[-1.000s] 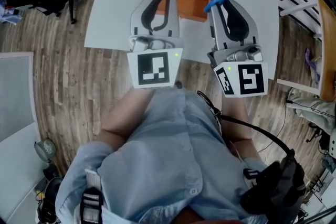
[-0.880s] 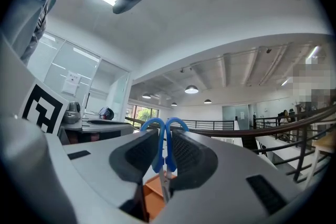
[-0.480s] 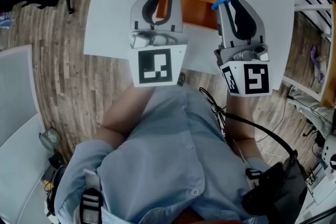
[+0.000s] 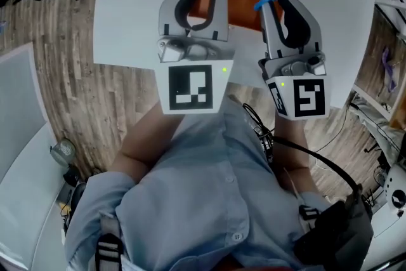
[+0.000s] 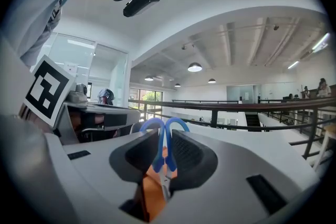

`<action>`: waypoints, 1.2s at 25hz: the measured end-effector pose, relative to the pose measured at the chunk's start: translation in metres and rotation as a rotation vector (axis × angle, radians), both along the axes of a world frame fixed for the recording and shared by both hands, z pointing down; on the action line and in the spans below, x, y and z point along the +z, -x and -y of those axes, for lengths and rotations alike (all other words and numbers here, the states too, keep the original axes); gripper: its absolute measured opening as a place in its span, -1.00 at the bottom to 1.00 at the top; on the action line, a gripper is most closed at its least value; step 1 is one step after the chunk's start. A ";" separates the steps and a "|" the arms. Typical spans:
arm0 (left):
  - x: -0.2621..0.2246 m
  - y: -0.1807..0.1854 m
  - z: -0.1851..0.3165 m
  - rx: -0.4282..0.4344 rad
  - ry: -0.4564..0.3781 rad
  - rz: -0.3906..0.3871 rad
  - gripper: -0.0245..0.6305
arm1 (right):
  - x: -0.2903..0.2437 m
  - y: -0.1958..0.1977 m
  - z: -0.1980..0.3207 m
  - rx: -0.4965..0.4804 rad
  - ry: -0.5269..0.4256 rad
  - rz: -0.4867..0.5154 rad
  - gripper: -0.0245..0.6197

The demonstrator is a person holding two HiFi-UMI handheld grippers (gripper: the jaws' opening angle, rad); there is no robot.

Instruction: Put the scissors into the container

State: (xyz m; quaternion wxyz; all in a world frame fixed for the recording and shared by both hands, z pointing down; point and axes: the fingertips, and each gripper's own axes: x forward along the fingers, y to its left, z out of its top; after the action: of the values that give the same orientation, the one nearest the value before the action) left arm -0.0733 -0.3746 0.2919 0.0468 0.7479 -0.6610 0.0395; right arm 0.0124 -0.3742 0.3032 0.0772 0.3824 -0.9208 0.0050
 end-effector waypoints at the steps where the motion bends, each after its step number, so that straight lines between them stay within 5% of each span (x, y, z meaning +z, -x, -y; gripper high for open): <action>1: 0.003 -0.001 0.001 0.002 0.011 0.001 -0.79 | 0.005 0.000 0.002 -0.002 0.007 -0.004 -0.66; 30: 0.064 -0.005 0.020 -0.034 0.145 -0.037 -0.79 | 0.090 0.008 -0.001 -0.109 0.139 -0.096 -0.65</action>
State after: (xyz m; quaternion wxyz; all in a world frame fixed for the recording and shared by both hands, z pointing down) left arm -0.0682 -0.3950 0.3561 0.1135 0.7319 -0.6680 0.0726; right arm 0.0046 -0.3727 0.3935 0.1480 0.3254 -0.9328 0.0464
